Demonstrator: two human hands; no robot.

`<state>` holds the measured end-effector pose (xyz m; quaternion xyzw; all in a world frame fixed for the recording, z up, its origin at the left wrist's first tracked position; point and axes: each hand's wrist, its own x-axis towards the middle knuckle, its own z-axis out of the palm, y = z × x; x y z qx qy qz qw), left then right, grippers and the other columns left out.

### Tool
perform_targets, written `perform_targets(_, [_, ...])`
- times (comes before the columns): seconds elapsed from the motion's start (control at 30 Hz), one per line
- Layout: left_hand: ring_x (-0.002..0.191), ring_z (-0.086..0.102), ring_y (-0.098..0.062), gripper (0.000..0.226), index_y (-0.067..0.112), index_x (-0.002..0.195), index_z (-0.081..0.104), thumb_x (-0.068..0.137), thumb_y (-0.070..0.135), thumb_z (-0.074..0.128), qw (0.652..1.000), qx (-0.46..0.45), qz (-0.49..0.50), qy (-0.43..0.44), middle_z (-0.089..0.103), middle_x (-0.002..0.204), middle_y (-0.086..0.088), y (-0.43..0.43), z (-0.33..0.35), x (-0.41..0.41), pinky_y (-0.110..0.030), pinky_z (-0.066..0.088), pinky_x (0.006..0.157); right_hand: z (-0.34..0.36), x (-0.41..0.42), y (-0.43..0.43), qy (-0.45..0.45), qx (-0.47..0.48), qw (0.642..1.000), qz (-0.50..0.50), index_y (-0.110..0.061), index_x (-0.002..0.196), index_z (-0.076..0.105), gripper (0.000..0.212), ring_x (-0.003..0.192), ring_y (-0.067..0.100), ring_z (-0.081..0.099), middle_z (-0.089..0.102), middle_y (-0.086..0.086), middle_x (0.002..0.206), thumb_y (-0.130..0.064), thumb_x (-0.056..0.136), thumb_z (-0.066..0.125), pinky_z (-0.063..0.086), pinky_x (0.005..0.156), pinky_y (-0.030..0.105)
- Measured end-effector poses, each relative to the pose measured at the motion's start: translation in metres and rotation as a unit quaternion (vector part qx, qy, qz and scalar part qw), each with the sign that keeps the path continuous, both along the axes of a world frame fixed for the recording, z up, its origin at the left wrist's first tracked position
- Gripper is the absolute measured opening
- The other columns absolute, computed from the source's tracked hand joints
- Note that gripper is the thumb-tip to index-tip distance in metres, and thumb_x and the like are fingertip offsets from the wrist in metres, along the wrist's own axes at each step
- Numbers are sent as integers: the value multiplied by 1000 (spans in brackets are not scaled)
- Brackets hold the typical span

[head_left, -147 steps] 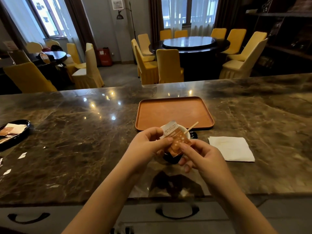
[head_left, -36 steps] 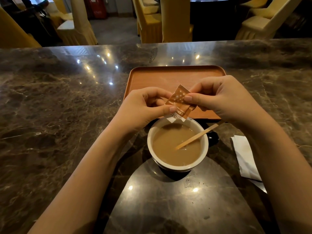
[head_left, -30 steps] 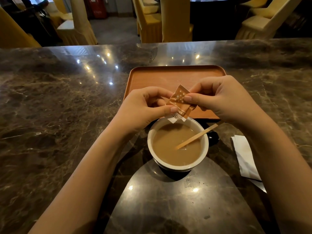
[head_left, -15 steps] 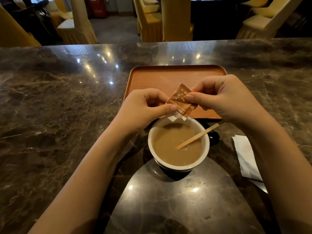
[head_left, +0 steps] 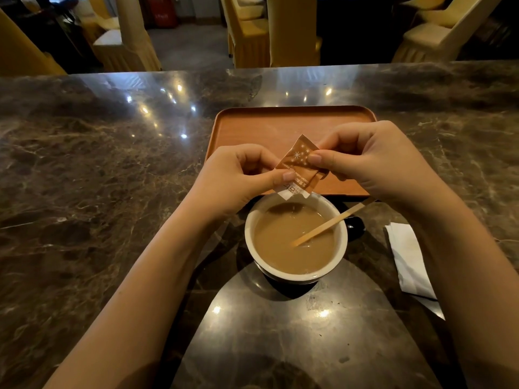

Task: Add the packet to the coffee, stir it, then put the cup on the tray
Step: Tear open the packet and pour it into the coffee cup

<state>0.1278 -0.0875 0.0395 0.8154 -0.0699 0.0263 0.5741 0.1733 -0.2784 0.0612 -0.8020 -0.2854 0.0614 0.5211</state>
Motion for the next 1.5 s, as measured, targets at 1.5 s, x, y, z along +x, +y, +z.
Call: perform_targets(1.5, [79, 68, -10, 14, 22, 96, 61, 83, 26, 63, 972, -70, 190, -120, 69, 90, -1, -37, 67, -75, -16, 53, 63, 34, -74, 25, -280, 11, 945, -170, -11, 82, 65, 13, 61, 6, 52, 63, 0, 71, -23, 84, 62, 38, 53, 10])
